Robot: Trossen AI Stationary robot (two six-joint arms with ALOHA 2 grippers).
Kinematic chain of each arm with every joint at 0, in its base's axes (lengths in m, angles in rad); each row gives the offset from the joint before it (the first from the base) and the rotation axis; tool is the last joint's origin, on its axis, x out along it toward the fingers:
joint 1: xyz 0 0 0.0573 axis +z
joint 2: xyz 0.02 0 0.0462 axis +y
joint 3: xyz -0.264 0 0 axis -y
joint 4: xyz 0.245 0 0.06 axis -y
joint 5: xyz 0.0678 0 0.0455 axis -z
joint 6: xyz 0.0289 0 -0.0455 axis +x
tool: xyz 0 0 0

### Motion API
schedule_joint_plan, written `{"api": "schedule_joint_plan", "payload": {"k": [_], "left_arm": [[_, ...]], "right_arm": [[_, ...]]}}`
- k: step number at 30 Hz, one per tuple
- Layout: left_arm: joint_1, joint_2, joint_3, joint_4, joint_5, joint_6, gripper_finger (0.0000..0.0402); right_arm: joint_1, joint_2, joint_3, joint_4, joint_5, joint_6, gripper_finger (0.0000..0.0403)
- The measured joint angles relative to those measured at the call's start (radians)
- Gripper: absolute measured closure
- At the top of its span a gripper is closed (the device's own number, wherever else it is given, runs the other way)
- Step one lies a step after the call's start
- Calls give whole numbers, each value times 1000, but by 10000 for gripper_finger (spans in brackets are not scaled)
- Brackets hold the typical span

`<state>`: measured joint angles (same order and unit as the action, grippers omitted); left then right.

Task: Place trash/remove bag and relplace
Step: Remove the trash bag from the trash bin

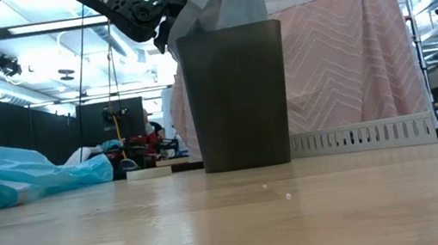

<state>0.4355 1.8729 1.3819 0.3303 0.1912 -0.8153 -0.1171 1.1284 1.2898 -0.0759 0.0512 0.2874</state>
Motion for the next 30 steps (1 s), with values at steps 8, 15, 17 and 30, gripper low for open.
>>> {"api": "schedule_joint_plan", "payload": {"k": [8, 15, 17, 30], "left_arm": [[1, 0, 0, 1, 0, 0, 394], [1, 0, 0, 1, 0, 0, 394], [1, 0, 0, 0, 0, 0, 394], [1, 0, 0, 1, 0, 20, 394]], "right_arm": [[57, 22, -1, -55, 266, -37, 238], [-2, 65, 0, 17, 260, -50, 230], [-20, 66, 0, 61, 258, -62, 231], [-89, 112, 1, 154, 134, 2, 232]]}}
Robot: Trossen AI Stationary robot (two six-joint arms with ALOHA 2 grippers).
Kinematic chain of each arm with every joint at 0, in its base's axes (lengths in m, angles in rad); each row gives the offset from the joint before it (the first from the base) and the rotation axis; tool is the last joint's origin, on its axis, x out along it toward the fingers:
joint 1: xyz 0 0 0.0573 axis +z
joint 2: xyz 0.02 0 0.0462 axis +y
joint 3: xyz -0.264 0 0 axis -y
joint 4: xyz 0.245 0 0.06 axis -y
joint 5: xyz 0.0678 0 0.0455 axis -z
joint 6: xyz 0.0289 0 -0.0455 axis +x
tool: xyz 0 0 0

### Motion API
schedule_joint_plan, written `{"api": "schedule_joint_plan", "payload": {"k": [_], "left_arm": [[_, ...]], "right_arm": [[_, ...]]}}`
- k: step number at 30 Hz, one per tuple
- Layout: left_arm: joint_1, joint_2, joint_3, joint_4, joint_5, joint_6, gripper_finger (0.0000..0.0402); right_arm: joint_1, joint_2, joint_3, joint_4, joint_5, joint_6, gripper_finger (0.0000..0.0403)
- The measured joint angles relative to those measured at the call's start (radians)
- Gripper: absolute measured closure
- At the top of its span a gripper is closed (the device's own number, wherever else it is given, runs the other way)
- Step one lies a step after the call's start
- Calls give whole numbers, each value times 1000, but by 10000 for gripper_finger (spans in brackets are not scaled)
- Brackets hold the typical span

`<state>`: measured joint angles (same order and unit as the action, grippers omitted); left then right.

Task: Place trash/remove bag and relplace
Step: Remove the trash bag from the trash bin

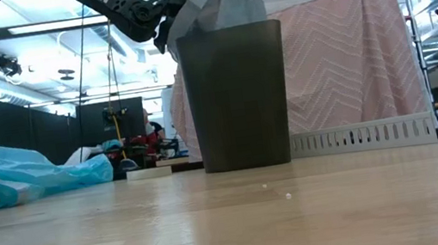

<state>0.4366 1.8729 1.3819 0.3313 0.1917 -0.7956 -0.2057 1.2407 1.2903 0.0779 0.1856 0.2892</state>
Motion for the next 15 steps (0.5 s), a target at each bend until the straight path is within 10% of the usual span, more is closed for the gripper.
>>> {"api": "schedule_joint_plan", "payload": {"k": [15], "left_arm": [[-19, 0, 0, 0, 23, -1, 394]], "right_arm": [[-52, -9, 0, -60, 113, -157, 235]]}}
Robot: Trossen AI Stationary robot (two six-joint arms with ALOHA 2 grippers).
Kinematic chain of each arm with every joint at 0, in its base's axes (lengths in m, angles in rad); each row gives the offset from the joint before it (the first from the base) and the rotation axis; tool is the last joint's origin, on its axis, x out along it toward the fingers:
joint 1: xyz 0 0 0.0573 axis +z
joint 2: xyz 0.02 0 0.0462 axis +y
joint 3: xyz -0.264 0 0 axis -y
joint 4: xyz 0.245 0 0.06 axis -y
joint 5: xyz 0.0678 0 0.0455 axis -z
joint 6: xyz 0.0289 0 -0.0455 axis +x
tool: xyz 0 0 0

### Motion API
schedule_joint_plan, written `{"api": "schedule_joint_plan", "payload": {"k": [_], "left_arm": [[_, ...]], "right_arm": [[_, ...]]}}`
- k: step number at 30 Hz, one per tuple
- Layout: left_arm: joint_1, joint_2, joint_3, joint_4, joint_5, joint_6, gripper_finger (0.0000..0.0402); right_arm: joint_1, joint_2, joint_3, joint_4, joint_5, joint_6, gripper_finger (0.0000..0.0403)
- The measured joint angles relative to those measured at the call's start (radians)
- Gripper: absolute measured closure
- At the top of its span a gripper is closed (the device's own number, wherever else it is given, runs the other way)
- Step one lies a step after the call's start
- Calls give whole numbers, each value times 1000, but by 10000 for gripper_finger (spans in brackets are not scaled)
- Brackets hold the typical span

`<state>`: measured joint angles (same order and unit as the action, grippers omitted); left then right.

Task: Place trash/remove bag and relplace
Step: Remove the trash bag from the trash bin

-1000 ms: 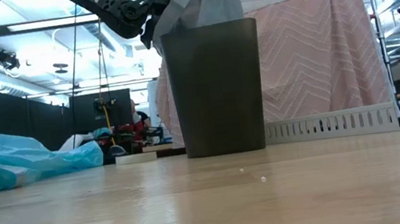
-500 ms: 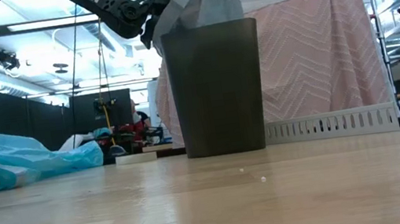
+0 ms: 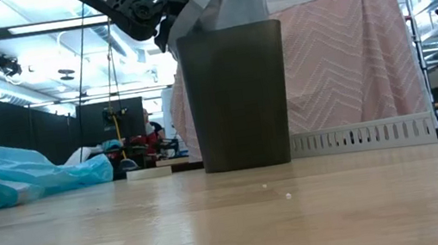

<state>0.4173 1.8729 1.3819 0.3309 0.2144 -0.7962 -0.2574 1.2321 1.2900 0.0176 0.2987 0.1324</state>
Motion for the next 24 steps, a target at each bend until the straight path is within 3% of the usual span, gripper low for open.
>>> {"api": "schedule_joint_plan", "payload": {"k": [5, 11, 24], "left_arm": [[-6, 0, 0, -1, 5, 0, 394], [-6, 0, 0, -8, 5, -1, 394], [-8, -1, 0, -4, -3, -14, 394]], "right_arm": [[-24, 1, 0, -16, 48, -43, 271], [-28, 4, 0, -5, 111, -77, 391], [44, 4, 189, 59, 147, -268, 403]]}}
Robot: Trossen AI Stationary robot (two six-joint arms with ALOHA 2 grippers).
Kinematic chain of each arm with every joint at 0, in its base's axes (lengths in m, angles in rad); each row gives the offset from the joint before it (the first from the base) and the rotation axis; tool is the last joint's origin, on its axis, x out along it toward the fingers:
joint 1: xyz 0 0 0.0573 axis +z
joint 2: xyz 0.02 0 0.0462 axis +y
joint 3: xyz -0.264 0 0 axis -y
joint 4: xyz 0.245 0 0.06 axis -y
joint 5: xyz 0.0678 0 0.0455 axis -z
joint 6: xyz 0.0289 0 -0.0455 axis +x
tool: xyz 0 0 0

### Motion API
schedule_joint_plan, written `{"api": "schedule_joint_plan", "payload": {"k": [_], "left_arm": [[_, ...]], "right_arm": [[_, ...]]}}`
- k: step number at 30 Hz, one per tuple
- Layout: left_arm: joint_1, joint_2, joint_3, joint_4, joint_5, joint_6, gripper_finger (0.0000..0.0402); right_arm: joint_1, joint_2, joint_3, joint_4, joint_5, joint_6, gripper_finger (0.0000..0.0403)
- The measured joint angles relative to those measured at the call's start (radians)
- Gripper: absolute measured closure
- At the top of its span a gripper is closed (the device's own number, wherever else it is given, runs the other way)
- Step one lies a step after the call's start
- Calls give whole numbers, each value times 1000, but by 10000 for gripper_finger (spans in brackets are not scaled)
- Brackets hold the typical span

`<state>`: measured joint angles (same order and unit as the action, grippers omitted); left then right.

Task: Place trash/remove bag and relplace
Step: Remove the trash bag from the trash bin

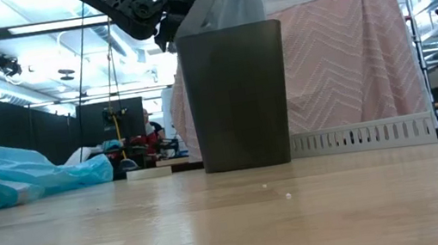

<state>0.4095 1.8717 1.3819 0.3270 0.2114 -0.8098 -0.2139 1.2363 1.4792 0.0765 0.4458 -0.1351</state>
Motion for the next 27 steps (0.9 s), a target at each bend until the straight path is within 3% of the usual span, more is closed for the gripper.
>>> {"api": "schedule_joint_plan", "payload": {"k": [2, 5, 10, 13, 15, 18, 22, 27], "left_arm": [[1, 0, -1, 50, 41, -47, 394], [3, 1, -1, 273, 159, -135, 394], [9, -10, 0, 591, 202, -306, 394], [32, -12, 0, 673, 270, -356, 394], [55, -17, 1, 601, 383, -353, 394], [79, -15, 1, 314, 549, -349, 394], [90, -10, -2, 28, 531, -210, 394], [170, -13, -1, 22, 507, -218, 394]], "right_arm": [[11, -1, 3, -28, 1, 1, 403], [24, 0, 2, -118, 7, 12, 403], [44, 1, 2, -219, 53, 34, 403], [50, -3, 2, -239, 82, 34, 403], [50, -7, 2, -252, 107, 36, 403], [57, -15, 2, -269, 124, 36, 403], [86, -29, 2, -288, 158, 36, 403], [142, -47, 2, -415, 247, 63, 403]]}}
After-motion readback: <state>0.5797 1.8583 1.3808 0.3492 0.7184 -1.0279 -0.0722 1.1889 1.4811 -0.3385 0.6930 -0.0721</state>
